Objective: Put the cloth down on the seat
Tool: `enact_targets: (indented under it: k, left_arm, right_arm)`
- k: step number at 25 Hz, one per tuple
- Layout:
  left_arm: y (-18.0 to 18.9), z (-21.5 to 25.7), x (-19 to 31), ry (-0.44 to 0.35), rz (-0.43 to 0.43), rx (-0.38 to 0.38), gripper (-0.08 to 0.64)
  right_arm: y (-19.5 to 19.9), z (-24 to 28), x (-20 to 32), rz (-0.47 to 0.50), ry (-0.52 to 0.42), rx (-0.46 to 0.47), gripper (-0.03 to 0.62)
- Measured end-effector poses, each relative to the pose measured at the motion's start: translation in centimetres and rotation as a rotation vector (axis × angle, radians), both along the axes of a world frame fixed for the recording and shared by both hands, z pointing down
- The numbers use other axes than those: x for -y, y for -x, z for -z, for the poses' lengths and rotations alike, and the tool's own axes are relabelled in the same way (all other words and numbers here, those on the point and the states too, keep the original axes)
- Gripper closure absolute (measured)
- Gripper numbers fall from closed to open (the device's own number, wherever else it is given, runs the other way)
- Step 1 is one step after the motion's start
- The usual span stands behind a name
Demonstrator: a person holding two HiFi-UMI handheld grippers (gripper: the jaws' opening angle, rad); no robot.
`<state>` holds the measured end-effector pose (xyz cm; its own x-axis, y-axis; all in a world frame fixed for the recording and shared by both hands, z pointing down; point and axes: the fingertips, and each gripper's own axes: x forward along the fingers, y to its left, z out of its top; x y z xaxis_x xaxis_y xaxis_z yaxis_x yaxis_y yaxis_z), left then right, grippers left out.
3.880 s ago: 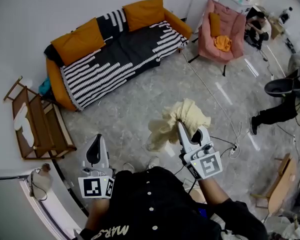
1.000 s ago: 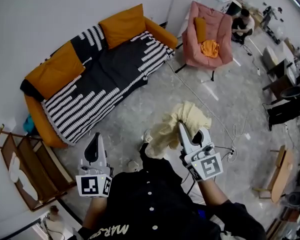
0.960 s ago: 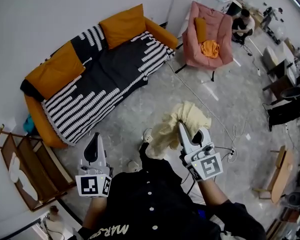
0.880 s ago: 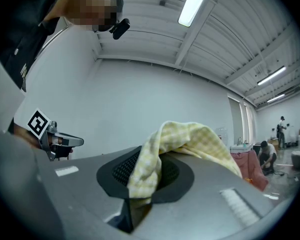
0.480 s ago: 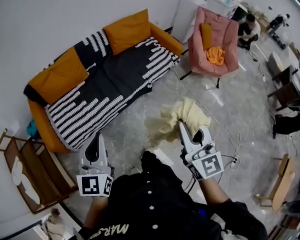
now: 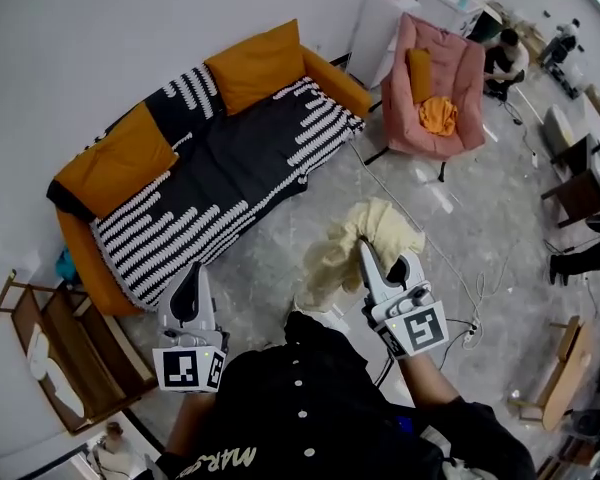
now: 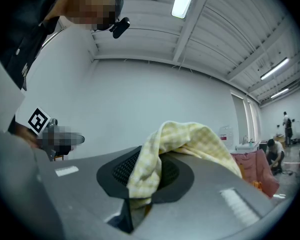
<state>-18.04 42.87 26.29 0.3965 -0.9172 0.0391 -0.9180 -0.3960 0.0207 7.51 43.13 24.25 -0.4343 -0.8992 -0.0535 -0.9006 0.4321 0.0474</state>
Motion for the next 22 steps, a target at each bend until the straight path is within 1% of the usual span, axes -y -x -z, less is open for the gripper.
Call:
enact_targets:
  k: [6,10,13,18,22]
  left_arm:
    - [-0.5,0.5,3.7,-0.006,0.042,-0.002,0.56]
    - [-1.8,1.4,6.2,-0.038,0.047,0.004,0.56]
    - [-3.0,1.1,7.8,-0.038,0.047,0.008,0.56]
    - [-5.1,0.8,10.4,-0.028,0.043,0.01,0.56]
    - [-6.3,0.5,12.3,-0.024,0.045,0.009,0.56]
  right_arm:
    - [-0.9,1.2,4.9,0.025,-0.038,0.015,0.525]
    - [-1.5,2.0,7.6,0.045,-0.071,0.027,0.525]
    - [-2.4,1.5,9.2,0.052,-0.062,0.016,0.525]
    - [-4.7,1.7,12.1,0.045,-0.068,0.034,0.525]
    - [-6.1,0.9,13.7,0.046,-0.056,0.028,0.525]
